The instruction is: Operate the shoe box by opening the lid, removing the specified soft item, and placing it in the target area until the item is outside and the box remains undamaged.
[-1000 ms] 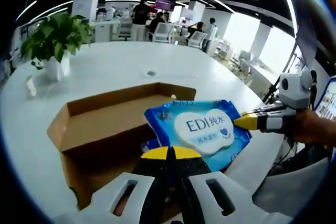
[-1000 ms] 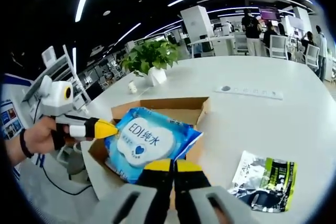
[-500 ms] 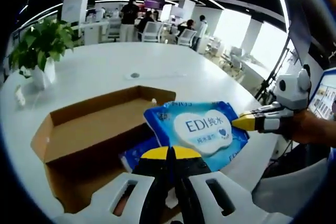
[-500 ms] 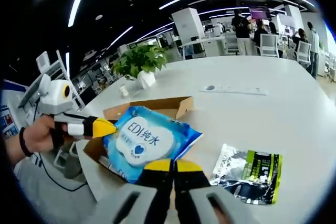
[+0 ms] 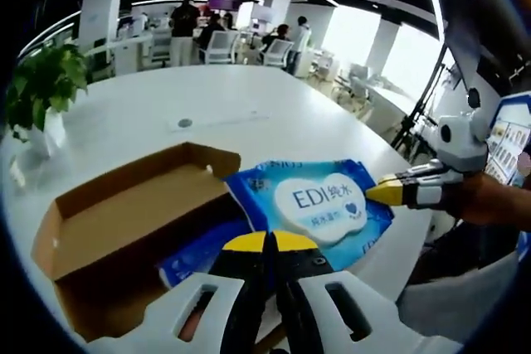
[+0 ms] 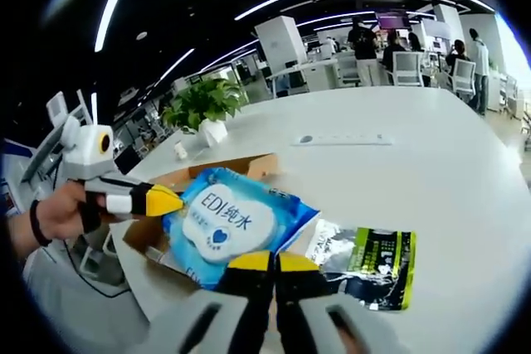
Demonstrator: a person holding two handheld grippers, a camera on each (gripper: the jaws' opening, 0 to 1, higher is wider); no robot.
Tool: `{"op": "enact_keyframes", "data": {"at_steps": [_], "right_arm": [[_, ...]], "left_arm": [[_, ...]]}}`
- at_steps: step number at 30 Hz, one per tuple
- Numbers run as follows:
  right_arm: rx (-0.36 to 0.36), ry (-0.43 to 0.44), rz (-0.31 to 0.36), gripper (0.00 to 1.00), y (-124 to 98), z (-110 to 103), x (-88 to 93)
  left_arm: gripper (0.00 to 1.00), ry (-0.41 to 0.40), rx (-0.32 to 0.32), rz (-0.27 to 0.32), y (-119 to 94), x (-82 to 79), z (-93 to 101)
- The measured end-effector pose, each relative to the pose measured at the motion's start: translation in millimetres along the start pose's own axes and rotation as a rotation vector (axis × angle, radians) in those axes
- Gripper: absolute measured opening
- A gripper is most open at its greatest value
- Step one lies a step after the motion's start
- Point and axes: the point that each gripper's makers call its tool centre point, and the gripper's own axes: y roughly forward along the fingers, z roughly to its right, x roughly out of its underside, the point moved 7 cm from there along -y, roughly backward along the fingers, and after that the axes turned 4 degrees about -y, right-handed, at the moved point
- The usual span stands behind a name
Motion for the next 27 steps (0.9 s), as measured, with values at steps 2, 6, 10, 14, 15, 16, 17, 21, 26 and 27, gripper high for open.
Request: {"op": "enact_keyframes", "data": {"at_steps": [2,6,10,14,15,16,17,21,26,27], "right_arm": [[0.008,0.006,0.0,0.0,-3.9,5.1,2.1],[0.022,0.017,0.002,0.0,-12.0,14.6,4.7],[0.038,0.025,0.006,0.0,-18.2,24.0,5.4],[0.052,0.033,0.013,0.0,-25.1,31.8,7.1],[0.055,0.035,0.013,0.0,-26.4,33.3,7.7],[0.059,0.039,0.015,0.0,-28.4,35.7,8.7],[0.062,0.041,0.016,0.0,-29.7,37.3,9.6],[0.072,0.058,0.019,0.0,-33.7,44.2,14.4],[0.084,0.07,0.02,0.0,-39.3,50.9,19.6],[0.086,0.073,0.02,0.0,-41.0,52.5,20.6]], "left_arm": [[0.0,0.008,0.008,-0.005,4.1,-0.4,5.6],[0.0,0.02,0.019,-0.014,11.7,-1.5,14.2],[0.0,0.034,0.033,-0.02,18.9,-4.2,24.4],[0.0,0.046,0.047,-0.027,26.5,-6.6,31.8],[0.0,0.048,0.05,-0.029,28.0,-6.8,33.2],[0.0,0.051,0.054,-0.032,30.3,-7.2,35.5],[0.0,0.053,0.057,-0.033,31.7,-7.5,37.1],[0.0,0.063,0.068,-0.043,36.8,-7.2,44.4],[0.0,0.069,0.079,-0.054,45.0,-6.4,51.6],[0.0,0.069,0.081,-0.055,46.2,-6.3,53.0]]}}
